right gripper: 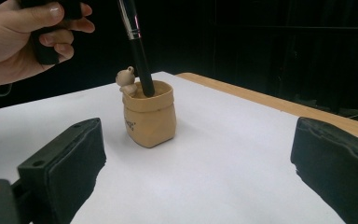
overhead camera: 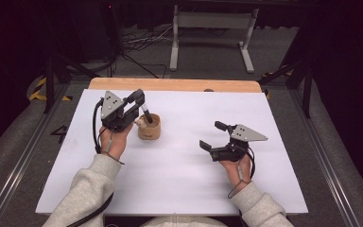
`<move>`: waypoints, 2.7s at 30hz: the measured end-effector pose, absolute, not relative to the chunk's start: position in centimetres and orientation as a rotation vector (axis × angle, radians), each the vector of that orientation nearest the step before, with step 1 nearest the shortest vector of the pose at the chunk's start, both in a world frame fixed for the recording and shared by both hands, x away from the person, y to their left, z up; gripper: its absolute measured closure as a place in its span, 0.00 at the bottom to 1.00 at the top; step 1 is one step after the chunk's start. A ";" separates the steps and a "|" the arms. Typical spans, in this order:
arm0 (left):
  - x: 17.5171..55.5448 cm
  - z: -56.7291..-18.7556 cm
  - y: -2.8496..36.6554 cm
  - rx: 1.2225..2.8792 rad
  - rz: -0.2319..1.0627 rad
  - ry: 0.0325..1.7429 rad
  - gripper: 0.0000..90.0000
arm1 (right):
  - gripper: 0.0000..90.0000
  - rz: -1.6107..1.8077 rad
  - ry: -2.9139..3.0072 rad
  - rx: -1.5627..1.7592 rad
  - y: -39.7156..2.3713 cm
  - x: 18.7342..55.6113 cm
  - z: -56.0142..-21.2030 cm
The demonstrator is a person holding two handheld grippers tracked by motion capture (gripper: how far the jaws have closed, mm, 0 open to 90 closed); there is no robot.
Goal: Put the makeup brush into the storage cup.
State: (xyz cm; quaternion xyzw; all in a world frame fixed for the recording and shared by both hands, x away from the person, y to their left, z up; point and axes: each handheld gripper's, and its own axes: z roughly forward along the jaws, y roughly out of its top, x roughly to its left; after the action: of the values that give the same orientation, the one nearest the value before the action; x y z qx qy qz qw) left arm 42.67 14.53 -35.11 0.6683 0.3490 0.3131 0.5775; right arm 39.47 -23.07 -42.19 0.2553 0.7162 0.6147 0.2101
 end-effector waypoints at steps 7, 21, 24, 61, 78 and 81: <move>42.9 -35.8 14.4 1.575 0.719 0.831 0.78 | 0.04 1.711 1.988 0.711 -23.1 39.4 -42.2; 43.0 -36.6 14.4 1.579 0.649 0.807 0.63 | 0.04 1.718 1.985 0.710 -23.2 39.5 -42.1; 42.8 -36.3 14.6 1.584 0.647 0.786 0.56 | 0.04 1.724 1.983 0.711 -23.2 39.5 -42.0; 37.4 -36.3 20.4 1.575 0.531 0.647 0.04 | 0.02 1.692 2.004 0.682 -26.3 38.7 -40.9; 35.9 -39.1 21.7 1.598 0.492 0.661 0.01 | 0.02 1.663 2.051 0.667 -27.3 37.6 -41.5; 35.9 -39.8 21.7 1.605 0.475 0.672 0.01 | 0.02 1.660 2.057 0.667 -27.4 37.4 -41.6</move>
State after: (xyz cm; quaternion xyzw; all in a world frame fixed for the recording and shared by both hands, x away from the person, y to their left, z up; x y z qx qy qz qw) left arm 35.94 21.67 -39.82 0.6982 0.2921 0.2066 0.6201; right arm 37.40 -27.44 -41.62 0.2395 0.7383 0.5959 0.2060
